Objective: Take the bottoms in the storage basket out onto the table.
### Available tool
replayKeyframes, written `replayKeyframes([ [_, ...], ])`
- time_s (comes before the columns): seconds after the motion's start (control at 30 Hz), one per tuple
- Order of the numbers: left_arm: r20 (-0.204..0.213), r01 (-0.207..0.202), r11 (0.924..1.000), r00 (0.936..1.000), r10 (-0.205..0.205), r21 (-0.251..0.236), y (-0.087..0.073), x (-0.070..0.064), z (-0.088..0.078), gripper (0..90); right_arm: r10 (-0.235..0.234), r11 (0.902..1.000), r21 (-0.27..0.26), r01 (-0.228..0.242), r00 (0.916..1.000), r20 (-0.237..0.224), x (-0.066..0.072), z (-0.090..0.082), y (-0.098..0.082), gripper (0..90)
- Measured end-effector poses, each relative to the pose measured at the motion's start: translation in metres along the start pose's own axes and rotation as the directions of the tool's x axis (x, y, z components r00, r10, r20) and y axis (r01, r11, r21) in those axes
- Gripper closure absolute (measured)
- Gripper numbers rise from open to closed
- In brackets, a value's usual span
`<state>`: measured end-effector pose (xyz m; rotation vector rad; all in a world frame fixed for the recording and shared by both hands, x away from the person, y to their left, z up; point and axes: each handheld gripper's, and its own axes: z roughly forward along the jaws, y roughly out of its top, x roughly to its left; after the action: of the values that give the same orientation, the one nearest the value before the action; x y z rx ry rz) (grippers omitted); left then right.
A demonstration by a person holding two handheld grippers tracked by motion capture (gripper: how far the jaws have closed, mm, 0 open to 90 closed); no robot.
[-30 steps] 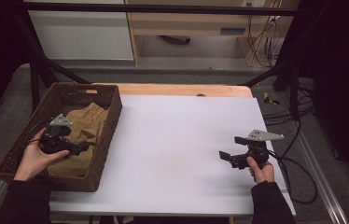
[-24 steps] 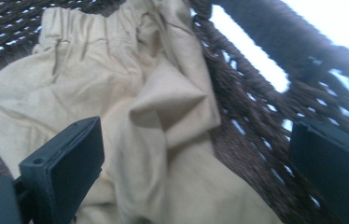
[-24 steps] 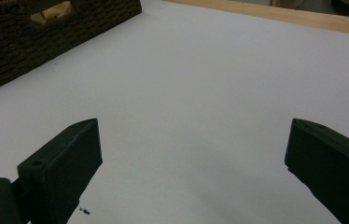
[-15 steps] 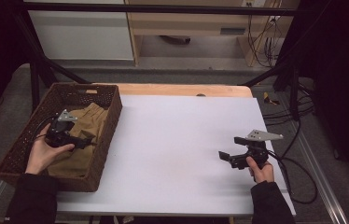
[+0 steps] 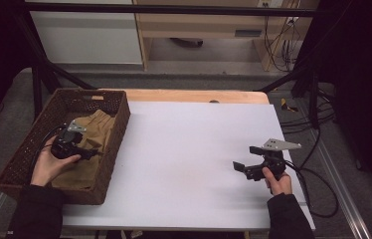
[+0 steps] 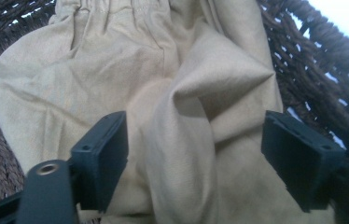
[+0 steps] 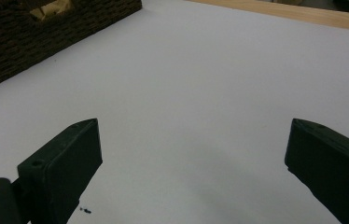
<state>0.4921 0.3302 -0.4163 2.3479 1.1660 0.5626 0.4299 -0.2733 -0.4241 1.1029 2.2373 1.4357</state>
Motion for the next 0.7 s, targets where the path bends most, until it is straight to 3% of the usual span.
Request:
replayKeyframes([
  [0.3,-0.031,-0.047,0.9988,0.9984,0.047,0.017,-0.0026,-0.0019,0.0026,44.8,0.001,1.0,0.002,-0.001,1.0,0.0,0.0001,0.0001,-0.0002,4.5],
  [0.7,-0.037,-0.019,0.9998,0.9991,0.019,-0.003,-0.0091,0.0018,0.0018,68.7,0.001,1.0,0.002,-0.001,1.0,0.0,0.0,0.0,-0.0001,4.6],
])
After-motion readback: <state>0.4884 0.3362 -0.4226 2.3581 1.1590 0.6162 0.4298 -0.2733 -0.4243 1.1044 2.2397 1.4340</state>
